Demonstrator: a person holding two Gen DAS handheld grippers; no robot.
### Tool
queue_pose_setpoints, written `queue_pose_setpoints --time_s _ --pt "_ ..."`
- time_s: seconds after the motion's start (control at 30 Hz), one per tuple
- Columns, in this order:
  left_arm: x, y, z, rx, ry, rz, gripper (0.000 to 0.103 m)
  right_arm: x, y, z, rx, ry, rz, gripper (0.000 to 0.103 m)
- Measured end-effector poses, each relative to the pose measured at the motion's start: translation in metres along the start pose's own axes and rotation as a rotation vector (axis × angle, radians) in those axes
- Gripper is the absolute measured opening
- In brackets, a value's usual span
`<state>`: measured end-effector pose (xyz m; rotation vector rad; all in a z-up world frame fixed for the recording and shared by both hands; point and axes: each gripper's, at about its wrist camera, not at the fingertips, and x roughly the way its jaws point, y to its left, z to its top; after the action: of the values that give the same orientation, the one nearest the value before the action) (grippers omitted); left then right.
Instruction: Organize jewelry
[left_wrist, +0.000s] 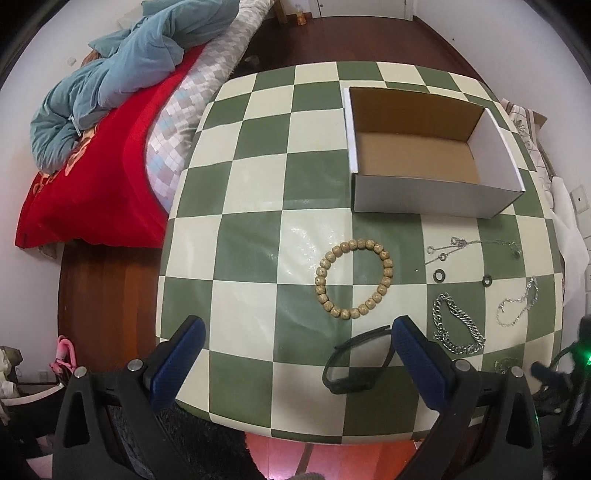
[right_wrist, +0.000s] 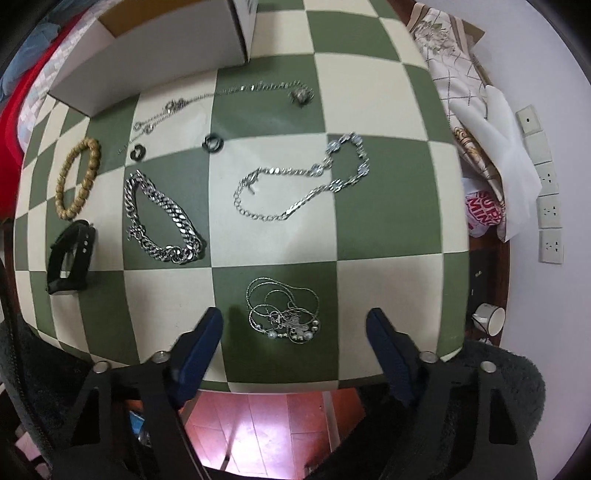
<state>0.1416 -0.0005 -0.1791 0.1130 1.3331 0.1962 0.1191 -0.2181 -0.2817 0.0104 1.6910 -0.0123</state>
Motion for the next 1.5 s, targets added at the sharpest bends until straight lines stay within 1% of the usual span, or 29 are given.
queue_pose_setpoints --time_s 0.03,0.1,0.17,0.2,0.23,0.27,0.3,0.43,0.53,0.63,0.7,0.77,0.83,0.9,0.97,1.07,1.1,1.13,1.2,1.27,1.3,1.33,1.37,1.4,1.43,1.47,1.5 --pt "0.002 0.001 0.0 0.001 0.007 0.0 0.103 0.005 0.001 -0.001 -0.007 0.011 -0.005 0.065" --pt "0.006 0.004 -0.003 -0.001 0.024 -0.007 0.103 0.004 0.005 -0.003 -0.016 -0.016 -0.006 0.059" --pt "0.011 0.007 -0.009 0.0 0.037 -0.011 0.103 0.001 0.009 -0.003 -0.017 -0.031 -0.005 0.037" --pt "0.013 0.008 -0.012 -0.001 0.043 -0.014 0.103 -0.002 0.011 -0.003 -0.026 -0.047 -0.008 0.018" --pt "0.016 0.01 -0.017 -0.002 0.054 -0.022 0.103 -0.002 0.013 -0.002 -0.028 -0.05 -0.01 0.01" --pt "0.02 0.012 -0.021 -0.004 0.064 -0.028 0.103 -0.003 0.014 -0.001 -0.025 -0.054 -0.011 0.009" --pt "0.025 0.013 -0.025 -0.005 0.073 -0.029 0.103 -0.004 0.014 0.0 -0.024 -0.061 -0.008 0.003" --pt "0.038 0.016 -0.036 -0.013 0.101 -0.04 0.102 -0.01 0.008 0.006 0.012 -0.087 0.03 0.003" --pt "0.043 0.013 -0.035 -0.024 0.116 -0.084 0.102 -0.019 0.002 0.01 0.045 -0.121 0.062 0.003" --pt "0.04 0.003 -0.028 -0.031 0.103 -0.114 0.102 -0.026 -0.011 0.017 0.078 -0.148 0.088 0.003" --pt "0.035 -0.01 -0.025 -0.036 0.095 -0.154 0.102 -0.032 -0.021 0.021 0.11 -0.165 0.113 0.003" --pt "0.032 -0.031 -0.023 -0.021 0.105 -0.196 0.096 -0.037 -0.033 0.022 0.135 -0.182 0.121 0.003" --pt "0.034 -0.057 -0.022 0.001 0.14 -0.239 0.081 -0.038 -0.049 0.024 0.169 -0.194 0.124 0.003" --pt "0.038 -0.08 -0.019 0.02 0.159 -0.258 0.08 -0.038 -0.067 0.025 0.202 -0.195 0.124 0.003" --pt "0.046 -0.099 -0.018 0.029 0.181 -0.27 0.08 -0.033 -0.084 0.025 0.217 -0.181 0.114 0.003" --pt "0.059 -0.119 -0.015 0.048 0.215 -0.266 0.078 -0.026 -0.095 0.018 0.219 -0.152 0.146 0.003" --pt "0.063 -0.123 -0.014 0.053 0.219 -0.262 0.076 -0.023 -0.099 0.016 0.224 -0.146 0.157 0.003" --pt "0.067 -0.128 -0.013 0.061 0.225 -0.245 0.071 -0.021 -0.104 0.013 0.236 -0.142 0.171 0.003" --pt "0.07 -0.139 -0.013 0.079 0.228 -0.246 0.068 -0.016 -0.107 0.009 0.246 -0.133 0.183 0.004" --pt "0.069 -0.147 -0.011 0.112 0.206 -0.207 0.065 -0.012 -0.108 0.006 0.267 -0.123 0.196 0.009" --pt "0.068 -0.15 -0.011 0.121 0.196 -0.208 0.064 -0.009 -0.109 0.005 0.278 -0.117 0.197 0.019" --pt "0.067 -0.153 -0.011 0.134 0.177 -0.209 0.057 -0.006 -0.11 0.003 0.294 -0.112 0.207 0.029" --pt "0.064 -0.155 -0.011 0.146 0.158 -0.211 0.04 -0.004 -0.112 0.002 0.304 -0.11 0.218 0.033" --pt "0.061 -0.156 -0.012 0.168 0.137 -0.214 0.027 -0.003 -0.113 0.001 0.316 -0.108 0.224 0.037" --pt "0.06 -0.157 -0.012 0.184 0.133 -0.215 0.007 -0.002 -0.112 0.001 0.325 -0.109 0.226 0.037" --pt "0.061 -0.156 -0.012 0.19 0.14 -0.214 0.007 -0.002 -0.111 0.0 0.335 -0.111 0.23 0.038" --pt "0.062 -0.154 -0.012 0.192 0.137 -0.215 0.007 -0.002 -0.111 0.0 0.339 -0.113 0.238 0.041"
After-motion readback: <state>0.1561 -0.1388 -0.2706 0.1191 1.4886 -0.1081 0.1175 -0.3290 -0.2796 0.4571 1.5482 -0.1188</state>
